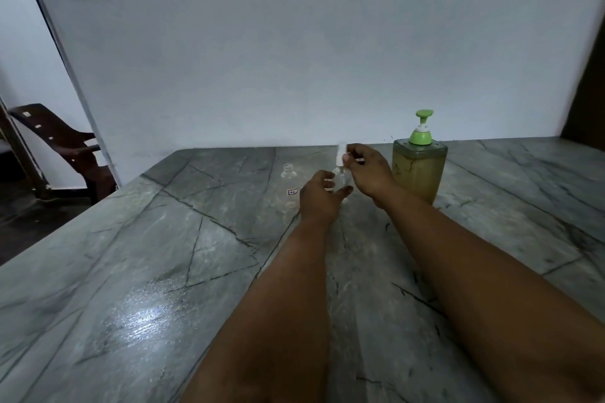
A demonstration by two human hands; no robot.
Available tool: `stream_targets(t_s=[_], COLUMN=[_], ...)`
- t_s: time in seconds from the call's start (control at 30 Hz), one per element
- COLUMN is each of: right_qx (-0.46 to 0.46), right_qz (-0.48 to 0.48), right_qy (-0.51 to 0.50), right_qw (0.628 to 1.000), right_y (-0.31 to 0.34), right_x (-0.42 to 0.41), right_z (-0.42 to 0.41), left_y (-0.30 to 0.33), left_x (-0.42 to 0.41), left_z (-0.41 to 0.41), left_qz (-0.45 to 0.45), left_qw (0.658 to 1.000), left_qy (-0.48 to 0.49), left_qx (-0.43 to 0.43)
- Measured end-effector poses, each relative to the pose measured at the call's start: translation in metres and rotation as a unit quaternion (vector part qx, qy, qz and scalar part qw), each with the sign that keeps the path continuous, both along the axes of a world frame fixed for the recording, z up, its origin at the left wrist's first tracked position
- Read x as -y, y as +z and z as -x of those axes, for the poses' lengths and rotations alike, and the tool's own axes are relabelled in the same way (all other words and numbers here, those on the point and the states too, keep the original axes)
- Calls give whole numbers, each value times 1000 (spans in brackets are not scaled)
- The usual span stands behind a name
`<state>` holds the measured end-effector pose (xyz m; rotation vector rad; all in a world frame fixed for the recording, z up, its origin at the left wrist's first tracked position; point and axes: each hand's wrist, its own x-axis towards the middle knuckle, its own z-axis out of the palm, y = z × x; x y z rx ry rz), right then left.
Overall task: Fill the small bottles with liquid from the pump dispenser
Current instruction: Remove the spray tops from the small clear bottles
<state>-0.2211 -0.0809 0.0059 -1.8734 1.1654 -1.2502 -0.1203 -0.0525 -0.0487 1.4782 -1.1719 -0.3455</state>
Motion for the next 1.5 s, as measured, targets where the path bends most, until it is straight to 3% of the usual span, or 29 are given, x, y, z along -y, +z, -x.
stream_targets(t_s=[1.1, 1.5], right_qx=[6, -49], right_qz=[4, 21], right_qy=[5, -7], right_qw=[1000, 999], right_y=[-2, -2], right_x=[0, 3], right_z=[1, -5], left_y=[2, 1], left_x=[-3, -2], left_z=[0, -1], left_qz=[-17, -23], left_qw=[1000, 999], left_qy=[1, 0], left_qx=[20, 27])
